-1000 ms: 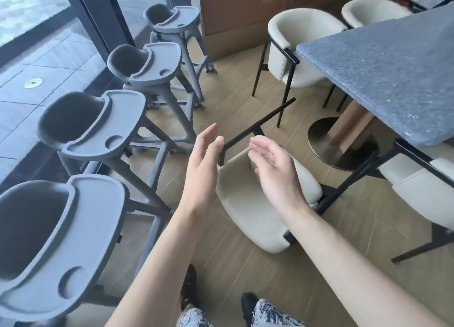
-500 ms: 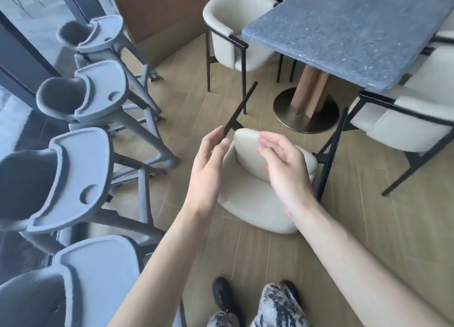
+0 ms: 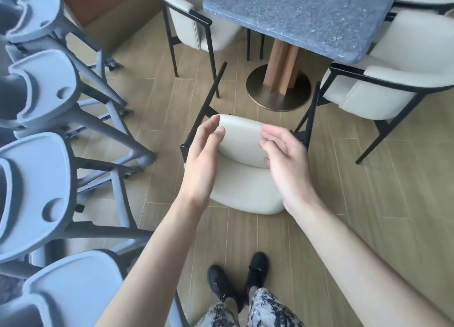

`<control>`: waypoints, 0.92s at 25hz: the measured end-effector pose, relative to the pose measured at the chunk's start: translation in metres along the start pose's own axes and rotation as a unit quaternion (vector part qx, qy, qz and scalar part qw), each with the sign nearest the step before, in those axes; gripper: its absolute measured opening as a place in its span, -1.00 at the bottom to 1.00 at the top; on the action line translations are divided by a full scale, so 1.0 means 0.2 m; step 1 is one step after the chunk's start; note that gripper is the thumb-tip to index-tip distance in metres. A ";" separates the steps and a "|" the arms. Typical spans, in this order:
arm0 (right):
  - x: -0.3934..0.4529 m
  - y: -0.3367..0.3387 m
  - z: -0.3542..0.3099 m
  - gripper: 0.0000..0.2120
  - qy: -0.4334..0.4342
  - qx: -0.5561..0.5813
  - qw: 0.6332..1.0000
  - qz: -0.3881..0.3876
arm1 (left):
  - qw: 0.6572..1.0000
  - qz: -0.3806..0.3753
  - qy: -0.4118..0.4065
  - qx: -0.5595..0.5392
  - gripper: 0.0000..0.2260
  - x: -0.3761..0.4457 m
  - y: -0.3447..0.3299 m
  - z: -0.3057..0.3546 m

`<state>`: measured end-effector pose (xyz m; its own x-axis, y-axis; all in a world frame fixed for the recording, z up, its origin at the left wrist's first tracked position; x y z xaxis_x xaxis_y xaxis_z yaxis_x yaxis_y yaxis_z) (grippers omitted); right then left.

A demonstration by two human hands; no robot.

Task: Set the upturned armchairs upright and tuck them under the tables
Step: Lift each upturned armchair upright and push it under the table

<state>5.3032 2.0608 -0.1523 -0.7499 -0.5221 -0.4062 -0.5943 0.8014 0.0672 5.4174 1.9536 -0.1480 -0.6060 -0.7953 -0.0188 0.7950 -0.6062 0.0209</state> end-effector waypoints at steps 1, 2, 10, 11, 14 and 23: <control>0.01 0.01 0.01 -0.74 -0.003 0.001 1.000 0.002 | 1.000 -0.002 0.002 -0.001 -0.58 0.01 -0.02 -0.01; 0.03 0.03 0.02 -0.74 -0.007 0.003 1.000 0.005 | 1.000 -0.004 0.005 -0.002 -0.57 0.02 -0.04 -0.02; 0.18 0.19 0.10 -0.76 -0.033 0.014 0.999 0.009 | 1.000 -0.014 0.022 -0.014 -0.57 0.11 -0.21 -0.13; 0.21 0.20 0.11 -0.76 -0.037 0.017 0.999 0.015 | 0.999 -0.019 0.026 -0.013 -0.58 0.12 -0.23 -0.15; 0.28 0.20 0.16 -0.76 -0.043 0.027 0.998 0.033 | 0.999 -0.032 0.033 -0.007 -0.60 0.17 -0.25 -0.23; 0.48 0.09 0.38 -0.76 -0.071 0.056 0.992 0.092 | 0.995 -0.084 0.047 -0.013 -0.61 0.37 -0.17 -0.61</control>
<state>5.2427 2.0477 -0.2597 -0.7891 -0.3242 -0.5217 -0.4097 0.9106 0.0538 5.3483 1.9161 -0.2711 -0.7254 -0.6788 -0.1137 0.6846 -0.7288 -0.0168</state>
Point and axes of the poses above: each hand's wrist, its own x-axis towards the middle knuckle, its own y-axis out of the back of the hand, z = x × y, the point moved 2 cm from there along x, towards the middle knuckle, and after that the axes turned 11 degrees about -y, right-handed, at the moved point
